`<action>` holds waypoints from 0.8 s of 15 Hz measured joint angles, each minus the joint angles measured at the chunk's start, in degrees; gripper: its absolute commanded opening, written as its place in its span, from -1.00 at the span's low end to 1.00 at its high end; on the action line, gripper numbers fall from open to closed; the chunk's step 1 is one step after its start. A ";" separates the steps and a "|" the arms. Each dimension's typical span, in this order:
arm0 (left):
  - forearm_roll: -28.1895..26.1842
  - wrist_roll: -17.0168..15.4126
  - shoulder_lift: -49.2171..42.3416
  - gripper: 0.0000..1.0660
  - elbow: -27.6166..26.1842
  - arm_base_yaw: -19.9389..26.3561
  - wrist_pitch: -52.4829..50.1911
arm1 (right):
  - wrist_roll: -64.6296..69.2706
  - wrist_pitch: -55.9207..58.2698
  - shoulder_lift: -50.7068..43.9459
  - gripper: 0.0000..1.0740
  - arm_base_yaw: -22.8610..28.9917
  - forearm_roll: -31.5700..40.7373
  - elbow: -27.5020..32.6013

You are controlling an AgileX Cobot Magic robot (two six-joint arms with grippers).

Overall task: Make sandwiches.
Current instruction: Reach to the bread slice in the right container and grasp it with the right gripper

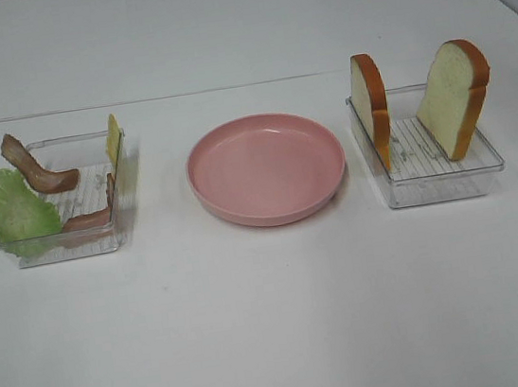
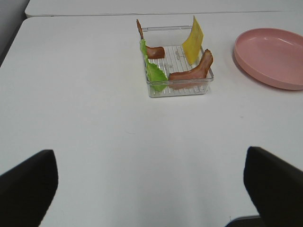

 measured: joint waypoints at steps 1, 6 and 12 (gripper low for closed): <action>0.00 0.00 0.00 0.89 0.00 0.00 0.00 | 0.86 0.23 2.69 0.84 2.12 -0.11 -2.64; 0.00 0.00 0.00 0.89 0.00 0.00 0.00 | 3.38 1.55 16.27 0.84 7.91 0.80 -11.92; 0.00 0.00 0.00 0.89 0.00 0.00 0.00 | 4.64 1.60 29.28 0.84 7.91 4.47 -20.23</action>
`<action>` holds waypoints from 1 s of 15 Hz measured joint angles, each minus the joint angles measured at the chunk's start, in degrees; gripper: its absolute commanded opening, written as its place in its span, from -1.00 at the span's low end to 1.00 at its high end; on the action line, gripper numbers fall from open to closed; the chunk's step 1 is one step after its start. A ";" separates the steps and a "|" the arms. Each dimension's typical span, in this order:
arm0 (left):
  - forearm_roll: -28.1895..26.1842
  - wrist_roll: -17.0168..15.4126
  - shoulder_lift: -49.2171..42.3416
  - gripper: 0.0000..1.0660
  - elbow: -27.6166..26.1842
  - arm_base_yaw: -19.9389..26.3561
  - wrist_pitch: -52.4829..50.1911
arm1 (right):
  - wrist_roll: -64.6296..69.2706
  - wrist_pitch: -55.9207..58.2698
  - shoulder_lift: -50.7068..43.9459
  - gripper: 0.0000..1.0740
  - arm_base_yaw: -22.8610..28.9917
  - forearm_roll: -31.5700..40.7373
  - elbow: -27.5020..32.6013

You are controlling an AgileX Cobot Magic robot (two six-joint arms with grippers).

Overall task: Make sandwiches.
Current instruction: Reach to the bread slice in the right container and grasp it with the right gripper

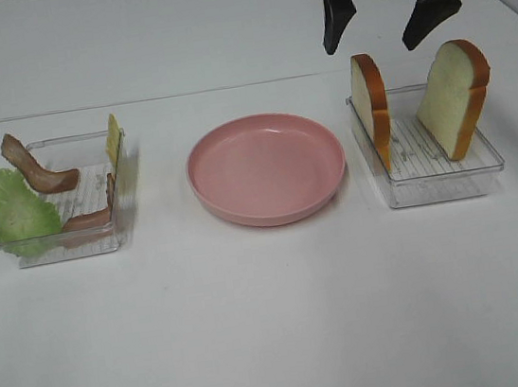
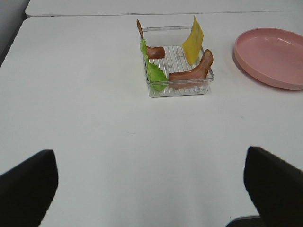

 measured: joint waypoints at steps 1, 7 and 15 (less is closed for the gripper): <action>0.00 0.00 0.00 0.89 0.00 0.00 0.00 | 0.11 -0.11 0.86 0.84 0.00 0.00 -0.29; 0.00 0.00 0.00 0.89 0.00 0.00 0.00 | 0.40 -1.60 7.91 0.84 0.00 0.06 -0.80; 0.06 0.00 0.00 0.89 0.00 0.00 0.00 | 0.40 -1.66 9.17 0.32 0.00 0.69 -0.80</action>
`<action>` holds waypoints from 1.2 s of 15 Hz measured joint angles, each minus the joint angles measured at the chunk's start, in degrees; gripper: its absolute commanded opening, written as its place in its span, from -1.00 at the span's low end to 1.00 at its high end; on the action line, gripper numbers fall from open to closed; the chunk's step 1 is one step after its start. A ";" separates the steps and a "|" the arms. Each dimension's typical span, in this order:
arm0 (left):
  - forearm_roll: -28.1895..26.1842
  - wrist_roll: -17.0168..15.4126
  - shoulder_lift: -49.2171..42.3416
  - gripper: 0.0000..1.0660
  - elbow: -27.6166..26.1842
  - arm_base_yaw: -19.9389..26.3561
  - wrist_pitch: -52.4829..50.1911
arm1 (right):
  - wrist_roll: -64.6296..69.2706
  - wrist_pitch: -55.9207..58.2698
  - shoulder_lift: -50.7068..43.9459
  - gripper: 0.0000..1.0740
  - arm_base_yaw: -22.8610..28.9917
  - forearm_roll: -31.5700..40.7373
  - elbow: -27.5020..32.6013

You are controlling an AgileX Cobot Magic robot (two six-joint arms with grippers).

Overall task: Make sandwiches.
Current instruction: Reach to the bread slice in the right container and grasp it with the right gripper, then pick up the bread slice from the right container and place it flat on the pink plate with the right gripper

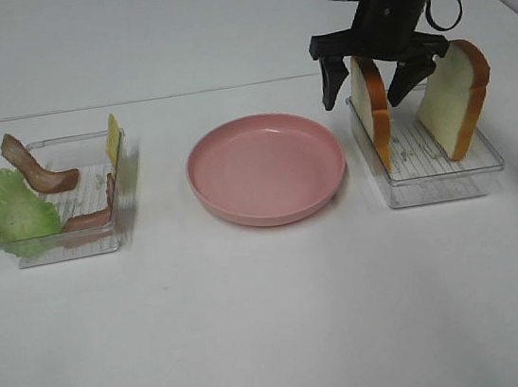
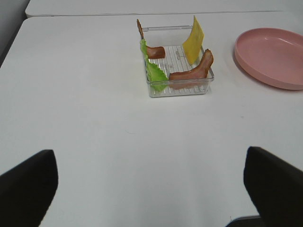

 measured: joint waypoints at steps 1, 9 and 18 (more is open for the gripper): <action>0.00 0.00 0.00 0.89 0.00 0.00 0.00 | 0.00 0.00 0.00 0.06 0.00 0.00 0.00; 0.40 0.00 0.00 0.89 0.00 0.00 0.00 | 0.00 0.17 0.00 -0.75 -0.17 -3.50 0.00; 0.40 0.00 0.00 0.89 0.00 0.00 0.00 | 2.98 1.32 -0.97 -1.00 -0.17 -3.38 0.00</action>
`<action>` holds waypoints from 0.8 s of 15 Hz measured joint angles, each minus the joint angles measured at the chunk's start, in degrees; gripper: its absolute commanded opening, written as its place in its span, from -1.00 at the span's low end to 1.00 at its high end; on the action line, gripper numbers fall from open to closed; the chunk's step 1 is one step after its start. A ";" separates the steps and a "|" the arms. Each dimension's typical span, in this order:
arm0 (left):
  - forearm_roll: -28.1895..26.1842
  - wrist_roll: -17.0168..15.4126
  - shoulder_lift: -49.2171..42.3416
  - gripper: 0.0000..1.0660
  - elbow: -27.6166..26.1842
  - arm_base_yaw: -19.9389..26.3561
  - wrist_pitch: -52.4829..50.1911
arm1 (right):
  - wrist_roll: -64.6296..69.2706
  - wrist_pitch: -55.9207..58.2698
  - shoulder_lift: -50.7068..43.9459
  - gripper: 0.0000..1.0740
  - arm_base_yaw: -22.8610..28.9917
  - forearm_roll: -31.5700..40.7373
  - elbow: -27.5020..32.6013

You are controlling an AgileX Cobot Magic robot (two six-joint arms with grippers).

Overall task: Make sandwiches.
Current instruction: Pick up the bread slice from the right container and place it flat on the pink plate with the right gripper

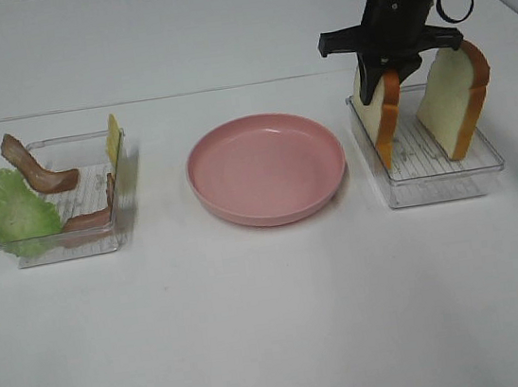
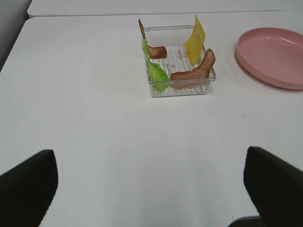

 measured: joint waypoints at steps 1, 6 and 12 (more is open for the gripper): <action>0.00 0.00 0.00 0.89 0.00 0.00 0.00 | 0.69 0.46 -3.50 -1.00 0.00 0.17 0.00; 0.00 0.00 0.00 0.89 0.00 0.00 0.00 | 1.38 0.52 -14.44 -1.00 0.29 2.75 0.00; 0.00 0.00 0.00 0.89 0.00 0.00 0.00 | -8.14 -5.90 -15.41 -1.00 5.16 26.47 8.42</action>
